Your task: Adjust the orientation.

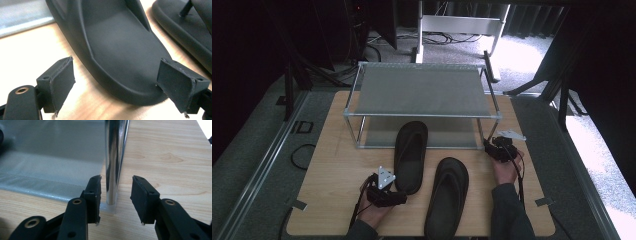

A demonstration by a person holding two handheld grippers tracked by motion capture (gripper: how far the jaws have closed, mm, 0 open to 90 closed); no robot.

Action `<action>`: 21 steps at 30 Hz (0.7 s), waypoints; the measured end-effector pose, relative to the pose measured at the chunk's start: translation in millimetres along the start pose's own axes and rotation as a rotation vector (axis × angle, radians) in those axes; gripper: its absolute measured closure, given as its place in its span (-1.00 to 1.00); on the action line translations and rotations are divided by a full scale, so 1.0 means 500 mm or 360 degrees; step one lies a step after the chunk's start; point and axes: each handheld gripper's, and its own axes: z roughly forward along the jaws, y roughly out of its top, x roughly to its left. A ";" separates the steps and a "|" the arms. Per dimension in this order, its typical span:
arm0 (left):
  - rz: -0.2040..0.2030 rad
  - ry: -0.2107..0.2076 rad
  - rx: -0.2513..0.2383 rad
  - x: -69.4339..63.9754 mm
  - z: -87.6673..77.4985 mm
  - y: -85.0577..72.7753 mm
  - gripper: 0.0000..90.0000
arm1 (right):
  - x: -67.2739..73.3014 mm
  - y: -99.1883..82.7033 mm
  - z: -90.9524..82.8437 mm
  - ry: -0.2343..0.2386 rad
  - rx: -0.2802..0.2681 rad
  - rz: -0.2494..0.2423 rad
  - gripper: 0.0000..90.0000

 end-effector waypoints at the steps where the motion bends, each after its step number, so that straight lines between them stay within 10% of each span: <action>1: -0.0021 -0.0004 0.0002 0.000 -0.002 -0.002 -0.65 | 0.000 0.000 0.002 0.0004 0.0006 -0.0004 0.36; 10: -0.0059 -0.0093 0.0014 -0.005 -0.022 -0.008 -0.67 | 0.000 0.006 0.009 0.0013 0.0023 -0.0026 0.63; 21: 0.0088 -0.0095 0.0133 -0.039 -0.011 -0.019 -0.67 | 0.006 0.010 0.012 0.0024 0.0032 -0.0055 0.80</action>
